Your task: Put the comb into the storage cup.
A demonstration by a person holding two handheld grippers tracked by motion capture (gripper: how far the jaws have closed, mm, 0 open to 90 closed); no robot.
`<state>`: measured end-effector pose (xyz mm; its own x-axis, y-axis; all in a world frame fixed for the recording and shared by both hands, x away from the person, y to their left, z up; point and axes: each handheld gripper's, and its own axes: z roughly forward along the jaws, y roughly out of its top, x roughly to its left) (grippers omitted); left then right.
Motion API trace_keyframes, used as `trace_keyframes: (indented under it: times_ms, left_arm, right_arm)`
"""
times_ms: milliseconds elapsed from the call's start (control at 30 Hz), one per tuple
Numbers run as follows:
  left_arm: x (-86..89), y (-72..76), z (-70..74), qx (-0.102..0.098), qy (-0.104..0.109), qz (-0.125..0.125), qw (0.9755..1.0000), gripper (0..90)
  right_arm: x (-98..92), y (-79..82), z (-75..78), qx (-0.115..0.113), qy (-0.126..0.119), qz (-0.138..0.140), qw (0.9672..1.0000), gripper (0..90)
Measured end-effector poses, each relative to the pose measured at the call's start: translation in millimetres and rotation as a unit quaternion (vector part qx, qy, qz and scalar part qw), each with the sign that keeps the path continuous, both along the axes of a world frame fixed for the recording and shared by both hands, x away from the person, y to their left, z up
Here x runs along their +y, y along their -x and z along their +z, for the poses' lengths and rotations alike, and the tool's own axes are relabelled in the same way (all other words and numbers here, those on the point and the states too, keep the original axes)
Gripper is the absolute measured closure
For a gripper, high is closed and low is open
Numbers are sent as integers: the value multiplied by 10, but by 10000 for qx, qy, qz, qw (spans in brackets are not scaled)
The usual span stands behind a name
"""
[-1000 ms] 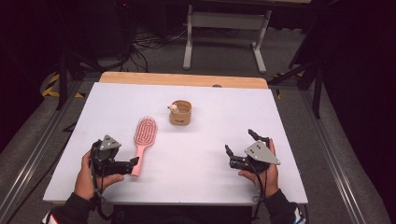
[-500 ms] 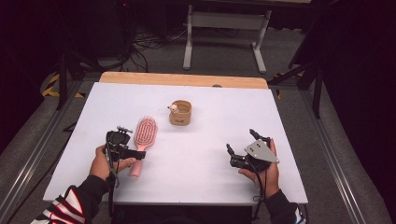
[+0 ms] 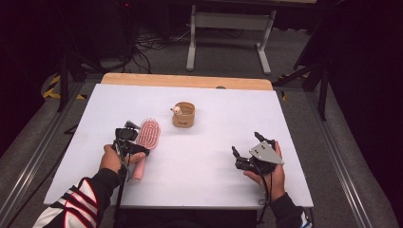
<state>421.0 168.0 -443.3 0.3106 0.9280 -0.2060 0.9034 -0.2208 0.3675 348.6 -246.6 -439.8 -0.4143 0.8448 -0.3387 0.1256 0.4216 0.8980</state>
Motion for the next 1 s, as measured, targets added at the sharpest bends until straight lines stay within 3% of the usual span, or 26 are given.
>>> trace_keyframes:
  times_ms: [100,200,267,367,467,600,767,833,900,1000]
  left_arm:
    - [-57,9,2,-64,-301,-112,9995,479]
    - [-53,30,-1,-185,-458,-102,9987,549]
    - [-21,37,-13,-251,-429,-32,9988,676]
    - [61,32,-19,-246,-238,-107,9994,689]
    - [35,36,-11,-291,-425,-366,9980,692]
    - [81,33,-17,-359,-341,-581,9971,695]
    - [69,84,-28,-650,-467,-755,9939,695]
    - [48,123,-10,-920,-656,-829,9901,696]
    - [52,142,8,-1096,-537,-834,9890,696]
    - [42,183,29,-1414,-593,-882,9842,696]
  right_arm:
    - [-6,-15,-3,40,-12,-7,10000,109]
    - [-3,-22,-7,75,9,-7,10000,109]
    - [-2,-23,-8,83,-1,2,10000,109]
    - [10,-31,-16,129,11,37,9999,108]
    - [20,-39,-21,148,31,58,9999,107]
    - [21,-40,-29,173,39,110,9998,106]
    - [17,-42,-39,175,20,117,9998,106]
    - [21,-41,-46,190,16,134,9997,106]
    - [26,-43,-51,199,23,138,9997,106]
    - [40,-42,-57,209,44,140,9997,106]
